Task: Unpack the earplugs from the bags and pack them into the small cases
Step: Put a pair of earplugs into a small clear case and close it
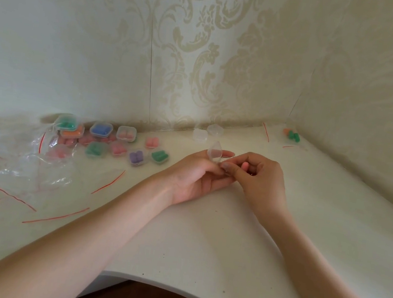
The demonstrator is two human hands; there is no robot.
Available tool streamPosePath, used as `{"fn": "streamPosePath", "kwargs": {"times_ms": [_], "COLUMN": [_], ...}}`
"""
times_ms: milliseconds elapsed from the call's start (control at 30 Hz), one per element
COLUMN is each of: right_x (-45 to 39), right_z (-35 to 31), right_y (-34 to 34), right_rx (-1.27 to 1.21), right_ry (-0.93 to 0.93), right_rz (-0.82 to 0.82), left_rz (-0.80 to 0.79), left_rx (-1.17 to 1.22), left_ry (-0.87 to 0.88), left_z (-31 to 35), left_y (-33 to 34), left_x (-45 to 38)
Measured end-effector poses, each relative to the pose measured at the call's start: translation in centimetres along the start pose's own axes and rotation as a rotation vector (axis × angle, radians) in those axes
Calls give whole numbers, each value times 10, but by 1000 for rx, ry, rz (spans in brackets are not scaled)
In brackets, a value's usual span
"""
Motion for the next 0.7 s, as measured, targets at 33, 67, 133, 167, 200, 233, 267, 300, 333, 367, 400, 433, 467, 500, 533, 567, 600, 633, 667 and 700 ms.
{"fn": "streamPosePath", "kwargs": {"times_ms": [33,67,133,167,200,233,267,300,333,367,400,433,467,500,533,567,600,633,667,700], "right_x": [0,0,1,1,1,1,1,1,0,-1,-1,-2,-3,-4,-5,-7,-8,-9,-9,-10], "right_z": [-1,-1,-4,-6,-7,-9,-11,-13,-15,-16,-15,-15,-14,-14,-13,-11,-8,-6,-2,0], "right_y": [-1,-1,-1,0,0,1,0,0,1,1,0,-2,-6,-11,-17,-22,-24,-26,-26,-26], "right_rx": [-7,-3,32,49,60,67,78,104,144,182,201,199,184,169,162,159,157,142,107,56], "right_ry": [-8,-15,-39,-56,-75,-94,-117,-146,-171,-180,-172,-159,-147,-132,-114,-94,-71,-48,-27,-9], "right_rz": [8,10,3,-3,-7,-7,-5,-4,-9,-14,-10,4,30,63,94,116,127,128,122,113], "left_rz": [-13,-22,-45,-51,-55,-51,-42,-25,-1,26,49,64,82,109,142,170,185,190,192,196], "left_rx": [21,44,92,109,115,111,101,82,61,41,29,21,8,-17,-48,-78,-99,-113,-122,-133], "left_ry": [-4,-11,-22,-23,-20,-16,-10,-4,3,9,9,11,17,23,30,34,35,33,31,30], "left_z": [1,1,2,3,4,4,4,4,5,5,5,5,6,7,7,7,7,7,6,6], "left_y": [1,1,1,1,1,1,0,-1,-3,-5,-7,-8,-9,-11,-13,-15,-15,-15,-15,-15], "left_x": [1,1,2,2,2,2,2,2,1,1,0,0,0,0,-1,-1,0,0,0,0]}}
Point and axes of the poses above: each hand's wrist, its own x-axis away from the middle knuckle, its own y-axis out of the palm, z = x × y, the point moved 9 cm from there along -x, towards the middle knuckle, and after that the axes turned 6 degrees about -y, right-handed, at the moved point
